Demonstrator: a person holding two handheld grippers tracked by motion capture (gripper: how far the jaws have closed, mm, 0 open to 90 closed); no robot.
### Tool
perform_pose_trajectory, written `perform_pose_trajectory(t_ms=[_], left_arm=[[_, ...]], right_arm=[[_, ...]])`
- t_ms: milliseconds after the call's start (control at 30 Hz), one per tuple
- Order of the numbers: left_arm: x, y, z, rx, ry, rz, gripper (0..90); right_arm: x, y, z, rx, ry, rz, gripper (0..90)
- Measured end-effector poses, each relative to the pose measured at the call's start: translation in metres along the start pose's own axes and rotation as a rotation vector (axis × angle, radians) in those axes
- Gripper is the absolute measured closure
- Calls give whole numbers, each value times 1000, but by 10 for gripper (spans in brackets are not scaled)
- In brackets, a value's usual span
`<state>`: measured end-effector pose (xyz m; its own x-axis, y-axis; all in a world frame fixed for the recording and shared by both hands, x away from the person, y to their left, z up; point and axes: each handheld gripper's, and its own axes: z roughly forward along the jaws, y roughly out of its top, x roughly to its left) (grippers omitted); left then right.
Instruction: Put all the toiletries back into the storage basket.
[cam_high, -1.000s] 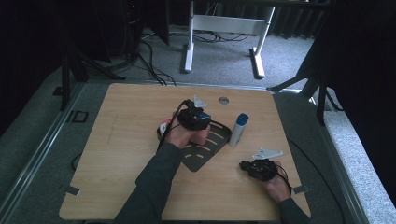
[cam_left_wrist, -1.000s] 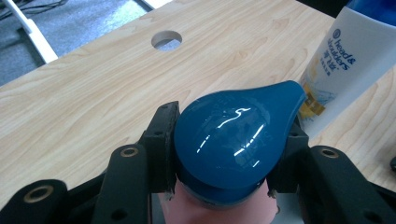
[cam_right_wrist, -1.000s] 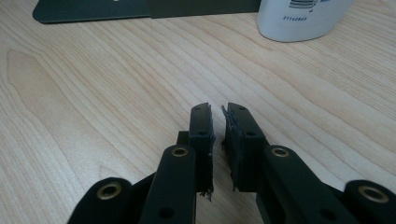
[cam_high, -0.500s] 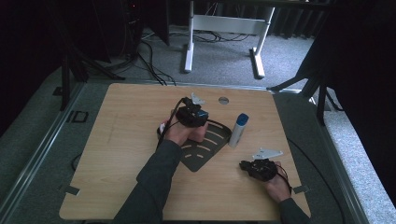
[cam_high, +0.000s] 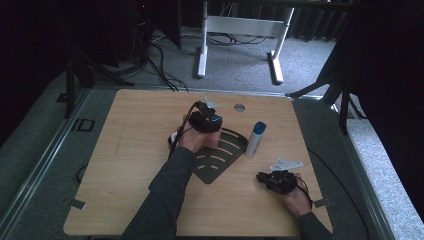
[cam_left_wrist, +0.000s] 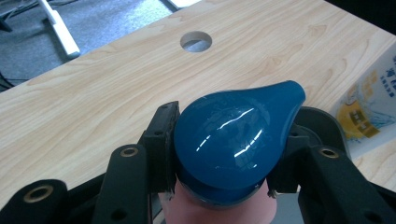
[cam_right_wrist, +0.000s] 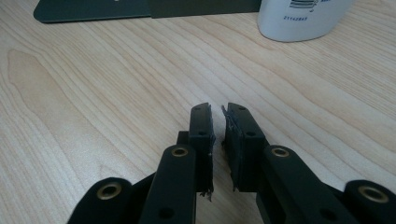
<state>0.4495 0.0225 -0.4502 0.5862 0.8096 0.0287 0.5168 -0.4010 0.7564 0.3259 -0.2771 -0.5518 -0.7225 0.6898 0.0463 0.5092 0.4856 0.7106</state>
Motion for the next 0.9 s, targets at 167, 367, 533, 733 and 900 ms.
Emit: perform_pose_trajectory(t_ms=[167, 367, 533, 733, 900], left_arm=[[3, 1, 1, -1, 15, -19, 532], [3, 0, 4, 7, 23, -11, 532], [5, -1, 7, 11, 26, -14, 532], [8, -2, 7, 5, 18, -15, 532], [10, -2, 7, 1, 15, -10, 532]], right_arm=[[0, 0, 0, 0, -1, -1, 810], [0, 0, 0, 1, 0, -2, 810], [0, 0, 0, -1, 1, 1, 810], [0, 0, 0, 0, 1, -1, 810], [0, 0, 0, 0, 1, -1, 810]])
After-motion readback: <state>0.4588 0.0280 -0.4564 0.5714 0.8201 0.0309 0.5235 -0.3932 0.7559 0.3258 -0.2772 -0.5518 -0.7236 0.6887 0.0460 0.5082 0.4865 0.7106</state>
